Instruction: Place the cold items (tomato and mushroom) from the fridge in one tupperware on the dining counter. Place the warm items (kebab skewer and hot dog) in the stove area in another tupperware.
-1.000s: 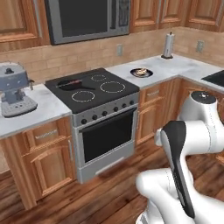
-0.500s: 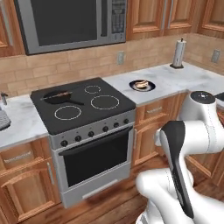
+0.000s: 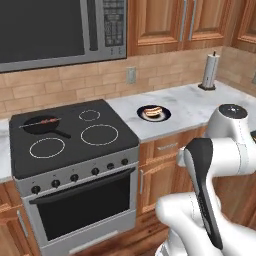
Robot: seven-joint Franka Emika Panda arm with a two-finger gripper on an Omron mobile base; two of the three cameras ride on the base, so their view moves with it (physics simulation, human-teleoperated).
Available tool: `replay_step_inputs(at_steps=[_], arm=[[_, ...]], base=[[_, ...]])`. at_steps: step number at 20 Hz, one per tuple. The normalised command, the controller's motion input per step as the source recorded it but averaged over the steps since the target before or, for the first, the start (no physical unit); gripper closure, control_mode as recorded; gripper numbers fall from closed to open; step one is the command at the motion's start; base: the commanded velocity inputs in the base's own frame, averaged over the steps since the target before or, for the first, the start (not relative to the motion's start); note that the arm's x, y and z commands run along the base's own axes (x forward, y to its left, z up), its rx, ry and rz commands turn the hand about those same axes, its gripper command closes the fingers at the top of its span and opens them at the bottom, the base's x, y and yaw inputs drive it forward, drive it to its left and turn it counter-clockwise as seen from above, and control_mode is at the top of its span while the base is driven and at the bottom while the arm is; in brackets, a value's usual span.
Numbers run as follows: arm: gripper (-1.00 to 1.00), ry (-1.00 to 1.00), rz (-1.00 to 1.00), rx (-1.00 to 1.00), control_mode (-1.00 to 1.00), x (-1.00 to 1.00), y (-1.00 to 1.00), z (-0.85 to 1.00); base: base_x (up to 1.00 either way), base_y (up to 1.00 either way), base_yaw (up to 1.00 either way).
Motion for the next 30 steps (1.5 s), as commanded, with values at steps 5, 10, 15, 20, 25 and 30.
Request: replay_step_inputs(at_steps=[5, 10, 15, 20, 25, 30], arm=[[-1.00, 0.00, 0.00, 0.00, 1.00, 0.00, 0.00, 0.00], [-1.00, 0.00, 0.00, 0.00, 1.00, 0.00, 0.00, 0.00], [-1.00, 0.00, 0.00, 0.00, 1.00, 0.00, 0.00, 0.00], [-1.00, 0.00, 0.00, 0.00, 1.00, 0.00, 0.00, 0.00], [-1.00, 0.00, 0.00, 0.00, 1.00, 0.00, 0.00, 0.00], [-1.00, 0.00, 0.00, 0.00, -1.00, 0.00, 0.00, 0.00]], base=[[0.72, -0.49, 0.32], [0.73, -0.49, 0.29], [0.75, -0.46, 0.19], [0.74, -0.03, 0.15], [0.46, 0.00, 0.10], [0.01, 0.00, 0.00]])
